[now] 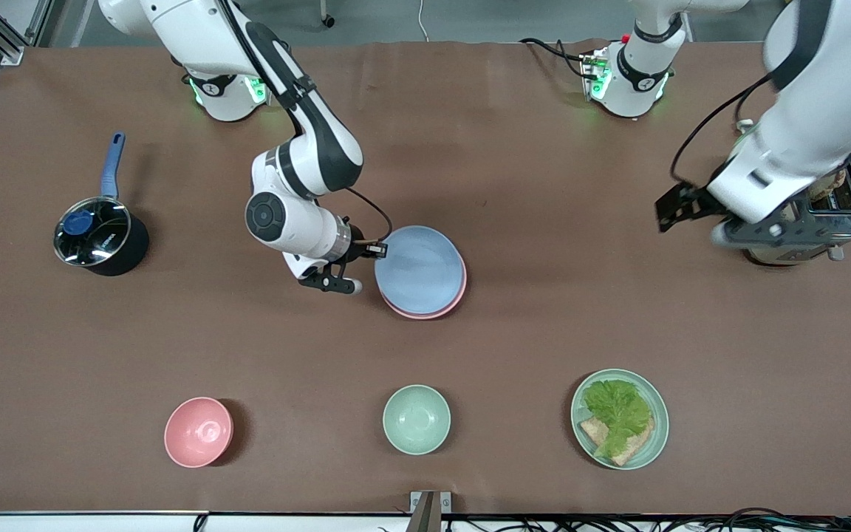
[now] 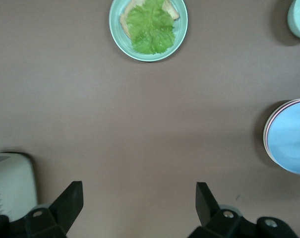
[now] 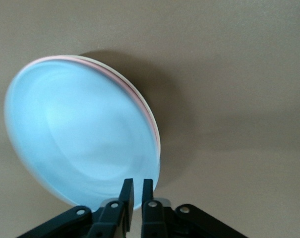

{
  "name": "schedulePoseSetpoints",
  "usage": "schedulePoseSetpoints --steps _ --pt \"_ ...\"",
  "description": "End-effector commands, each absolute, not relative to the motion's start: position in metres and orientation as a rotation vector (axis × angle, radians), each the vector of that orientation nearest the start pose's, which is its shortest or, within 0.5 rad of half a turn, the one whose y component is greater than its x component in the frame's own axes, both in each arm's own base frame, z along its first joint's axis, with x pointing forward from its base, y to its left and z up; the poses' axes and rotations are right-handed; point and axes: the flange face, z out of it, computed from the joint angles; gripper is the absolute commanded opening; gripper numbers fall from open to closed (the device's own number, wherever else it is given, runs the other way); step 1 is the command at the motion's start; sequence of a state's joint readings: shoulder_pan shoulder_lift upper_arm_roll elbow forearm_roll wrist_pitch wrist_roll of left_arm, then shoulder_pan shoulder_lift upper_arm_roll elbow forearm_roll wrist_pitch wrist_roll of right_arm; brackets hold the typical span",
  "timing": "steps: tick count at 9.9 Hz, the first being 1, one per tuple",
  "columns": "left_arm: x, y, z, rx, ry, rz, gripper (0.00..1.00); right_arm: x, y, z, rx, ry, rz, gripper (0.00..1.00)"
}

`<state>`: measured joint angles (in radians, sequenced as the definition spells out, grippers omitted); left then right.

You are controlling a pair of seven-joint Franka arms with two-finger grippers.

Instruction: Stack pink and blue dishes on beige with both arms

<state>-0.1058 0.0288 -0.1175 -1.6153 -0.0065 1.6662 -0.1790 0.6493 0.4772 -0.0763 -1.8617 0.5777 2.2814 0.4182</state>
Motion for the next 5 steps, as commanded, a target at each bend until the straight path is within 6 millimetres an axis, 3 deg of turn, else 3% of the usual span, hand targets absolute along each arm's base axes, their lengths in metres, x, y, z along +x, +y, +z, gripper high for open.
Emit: schedulePoseSetpoints --steps 1,2,4,5 --pt "0.551 -0.091 0.635 -3.144 0.017 0.022 1.00 0.537 0.342 0.265 -2.759 0.378 0.320 0.68" --pt "0.543 -0.090 0.650 -3.145 0.029 -0.014 1.00 0.541 0.332 0.276 -2.765 0.373 0.335 1.00" --pt "0.534 -0.091 0.675 -3.149 0.008 -0.090 1.00 0.576 0.260 0.343 -2.864 0.372 0.156 1.00" --pt "0.533 -0.090 0.693 -3.149 0.002 -0.131 1.00 0.584 0.223 0.386 -2.934 0.354 0.121 1.00"
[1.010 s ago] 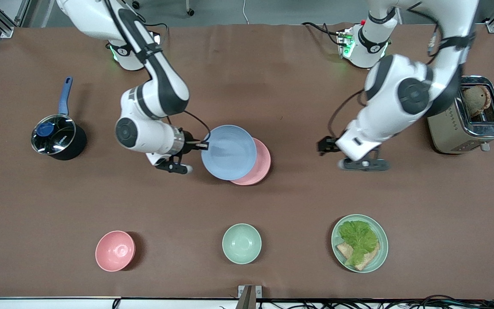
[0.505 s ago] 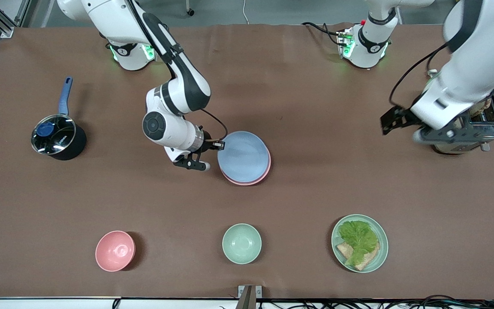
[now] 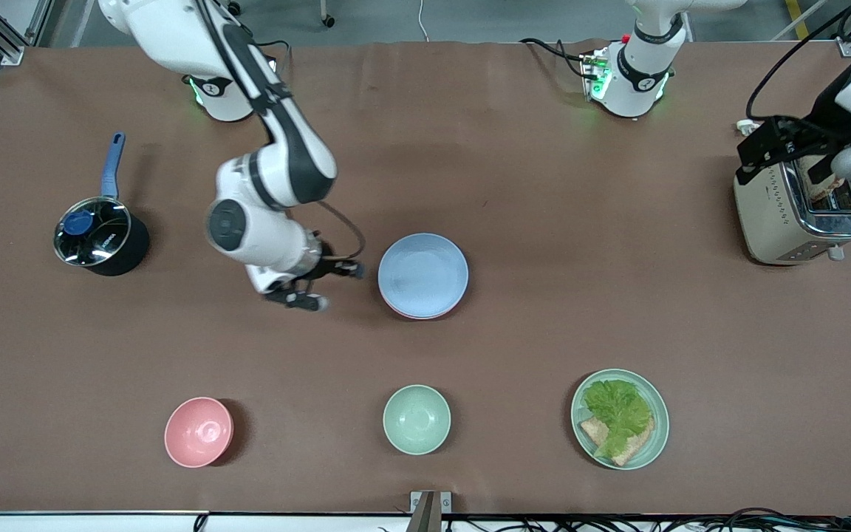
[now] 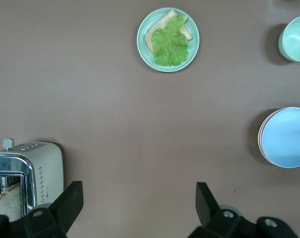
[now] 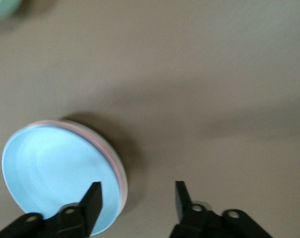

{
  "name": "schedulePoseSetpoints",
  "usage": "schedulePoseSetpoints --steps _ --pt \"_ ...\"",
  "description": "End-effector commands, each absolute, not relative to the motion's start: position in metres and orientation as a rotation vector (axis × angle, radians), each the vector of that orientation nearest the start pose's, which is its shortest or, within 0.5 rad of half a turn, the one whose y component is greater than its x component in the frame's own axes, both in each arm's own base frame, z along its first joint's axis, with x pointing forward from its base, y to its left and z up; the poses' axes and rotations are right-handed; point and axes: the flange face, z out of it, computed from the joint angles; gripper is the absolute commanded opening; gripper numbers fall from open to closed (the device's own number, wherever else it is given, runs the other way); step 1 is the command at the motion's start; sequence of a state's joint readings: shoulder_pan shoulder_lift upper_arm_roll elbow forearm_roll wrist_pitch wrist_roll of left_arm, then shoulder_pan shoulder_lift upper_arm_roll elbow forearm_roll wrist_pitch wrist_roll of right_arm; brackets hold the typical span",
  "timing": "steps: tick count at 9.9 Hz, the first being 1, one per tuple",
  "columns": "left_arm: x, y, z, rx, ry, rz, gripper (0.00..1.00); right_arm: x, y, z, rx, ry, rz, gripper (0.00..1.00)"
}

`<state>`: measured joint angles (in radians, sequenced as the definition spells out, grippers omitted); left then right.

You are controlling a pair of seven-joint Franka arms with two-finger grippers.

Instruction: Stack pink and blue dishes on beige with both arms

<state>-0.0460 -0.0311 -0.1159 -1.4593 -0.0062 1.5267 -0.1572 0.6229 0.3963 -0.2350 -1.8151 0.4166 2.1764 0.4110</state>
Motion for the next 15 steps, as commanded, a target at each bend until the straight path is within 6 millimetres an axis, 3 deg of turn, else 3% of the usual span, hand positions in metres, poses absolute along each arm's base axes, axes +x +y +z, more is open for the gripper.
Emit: schedulePoseSetpoints --steps 1,2,4,5,8,10,11,12,15 --pt "0.530 -0.088 0.697 -3.146 0.002 -0.097 1.00 0.590 0.178 0.433 -2.999 0.365 0.089 1.00" --pt "0.529 -0.087 0.705 -3.152 0.005 -0.112 1.00 0.593 0.155 0.470 -3.025 0.372 0.038 1.00" --pt "0.530 -0.087 0.701 -3.171 0.025 -0.096 1.00 0.588 0.104 0.537 -3.061 0.432 -0.054 1.00" --pt "0.529 -0.074 0.702 -3.204 -0.014 -0.085 1.00 0.581 0.054 0.569 -3.012 0.522 -0.100 1.00" --pt "0.521 -0.061 0.701 -3.214 -0.046 -0.030 1.00 0.528 -0.020 0.631 -3.075 0.471 -0.058 1.00" --pt "0.523 -0.055 0.697 -3.210 0.022 -0.013 1.00 0.505 -0.031 0.680 -3.116 0.360 -0.031 1.00" --pt "0.523 -0.056 0.696 -3.205 0.067 -0.009 1.00 0.504 -0.037 0.693 -3.124 0.385 -0.032 1.00" --pt "0.523 -0.056 0.696 -3.200 0.085 -0.010 1.00 0.513 -0.059 0.683 -3.099 0.441 -0.021 1.00" --pt "0.521 -0.068 0.692 -3.171 0.119 0.016 1.00 0.524 -0.060 0.676 -3.100 0.433 -0.047 1.00"
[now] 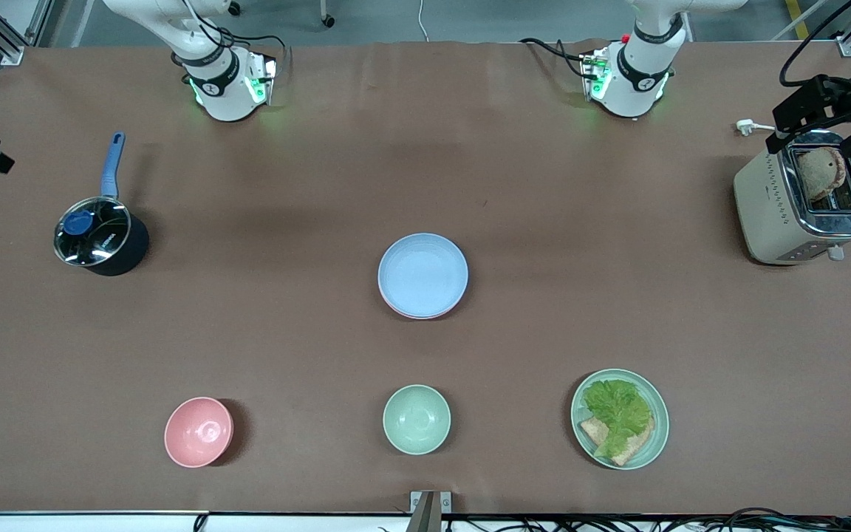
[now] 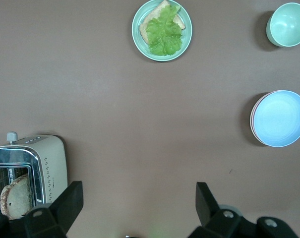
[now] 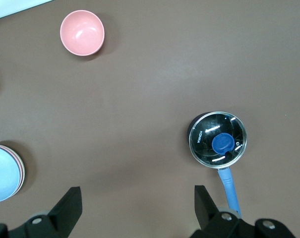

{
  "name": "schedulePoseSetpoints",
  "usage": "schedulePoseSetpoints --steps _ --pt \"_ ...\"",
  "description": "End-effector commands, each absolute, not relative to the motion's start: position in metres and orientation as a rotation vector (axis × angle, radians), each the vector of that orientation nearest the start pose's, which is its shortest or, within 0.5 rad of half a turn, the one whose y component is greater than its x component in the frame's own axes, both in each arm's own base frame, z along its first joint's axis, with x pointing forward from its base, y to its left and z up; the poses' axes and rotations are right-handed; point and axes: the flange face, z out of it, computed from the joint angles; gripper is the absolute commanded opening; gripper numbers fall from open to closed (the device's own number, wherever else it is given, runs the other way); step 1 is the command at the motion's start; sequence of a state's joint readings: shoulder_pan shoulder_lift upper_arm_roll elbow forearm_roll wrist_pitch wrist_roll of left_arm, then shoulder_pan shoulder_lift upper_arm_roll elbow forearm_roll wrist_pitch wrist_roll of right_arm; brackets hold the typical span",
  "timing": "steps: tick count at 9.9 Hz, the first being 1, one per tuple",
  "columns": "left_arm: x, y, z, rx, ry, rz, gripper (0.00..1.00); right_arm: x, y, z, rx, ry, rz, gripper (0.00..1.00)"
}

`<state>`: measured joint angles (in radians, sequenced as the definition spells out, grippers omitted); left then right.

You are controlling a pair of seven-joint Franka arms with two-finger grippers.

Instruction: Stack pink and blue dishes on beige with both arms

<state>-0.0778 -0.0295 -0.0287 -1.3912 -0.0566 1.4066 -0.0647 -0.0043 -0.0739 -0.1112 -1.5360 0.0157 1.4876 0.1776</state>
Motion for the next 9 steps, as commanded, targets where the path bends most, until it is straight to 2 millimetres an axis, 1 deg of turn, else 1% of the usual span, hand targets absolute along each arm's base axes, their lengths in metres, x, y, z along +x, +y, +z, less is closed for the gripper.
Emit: schedulePoseSetpoints --steps 1,3,9 --pt "0.5197 -0.0670 0.6929 -3.171 0.109 0.014 1.00 0.5267 -0.0623 0.6711 -3.108 0.435 -0.026 1.00" --pt "0.5204 -0.0665 0.6923 -3.167 0.101 0.014 1.00 0.5290 -0.0586 0.6808 -3.116 0.415 -0.050 1.00" --pt "0.5202 -0.0645 0.6923 -3.138 0.099 0.009 1.00 0.5246 -0.0558 0.6770 -3.117 0.415 0.003 1.00"
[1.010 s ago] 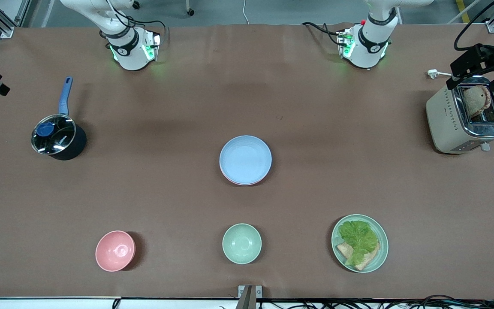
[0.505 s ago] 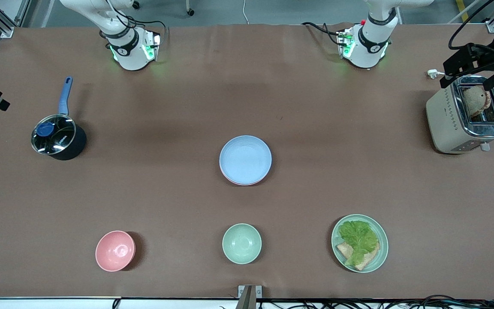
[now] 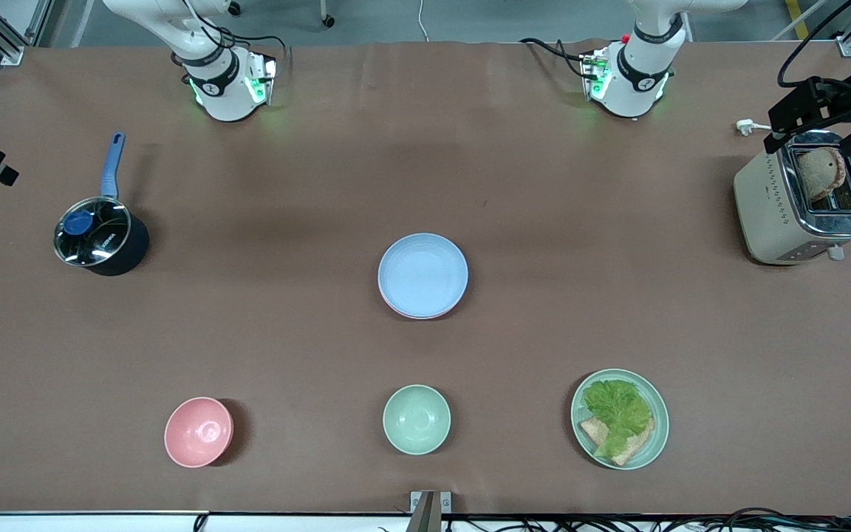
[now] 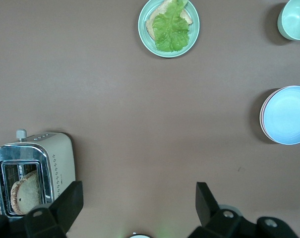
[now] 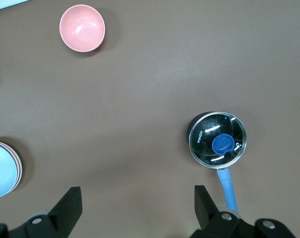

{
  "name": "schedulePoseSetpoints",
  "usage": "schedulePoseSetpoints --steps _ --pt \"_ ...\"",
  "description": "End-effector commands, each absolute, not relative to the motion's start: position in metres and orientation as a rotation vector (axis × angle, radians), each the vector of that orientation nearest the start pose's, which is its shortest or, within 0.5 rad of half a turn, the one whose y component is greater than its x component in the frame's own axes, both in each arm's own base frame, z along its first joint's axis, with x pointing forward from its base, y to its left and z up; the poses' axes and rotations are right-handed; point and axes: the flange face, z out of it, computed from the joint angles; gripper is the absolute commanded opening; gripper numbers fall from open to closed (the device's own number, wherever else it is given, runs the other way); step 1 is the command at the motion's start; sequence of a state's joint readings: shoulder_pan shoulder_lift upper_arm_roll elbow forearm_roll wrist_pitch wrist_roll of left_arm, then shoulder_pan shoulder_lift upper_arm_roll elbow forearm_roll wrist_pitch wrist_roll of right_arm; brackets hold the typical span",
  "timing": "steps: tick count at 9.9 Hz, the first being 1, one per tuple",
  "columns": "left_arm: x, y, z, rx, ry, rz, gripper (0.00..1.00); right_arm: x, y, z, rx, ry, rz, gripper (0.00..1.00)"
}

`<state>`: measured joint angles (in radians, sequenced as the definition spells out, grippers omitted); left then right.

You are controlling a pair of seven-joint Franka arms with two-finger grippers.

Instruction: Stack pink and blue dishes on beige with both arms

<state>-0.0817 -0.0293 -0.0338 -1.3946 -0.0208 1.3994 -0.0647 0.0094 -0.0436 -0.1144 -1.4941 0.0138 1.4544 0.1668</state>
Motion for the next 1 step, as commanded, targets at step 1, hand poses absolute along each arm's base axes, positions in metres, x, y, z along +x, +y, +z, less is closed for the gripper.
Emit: schedulePoseSetpoints --steps 1 --pt "0.5207 -0.0646 0.6915 -3.138 0.099 0.012 1.00 0.5246 -0.0558 0.6770 -3.117 0.413 0.003 1.00"
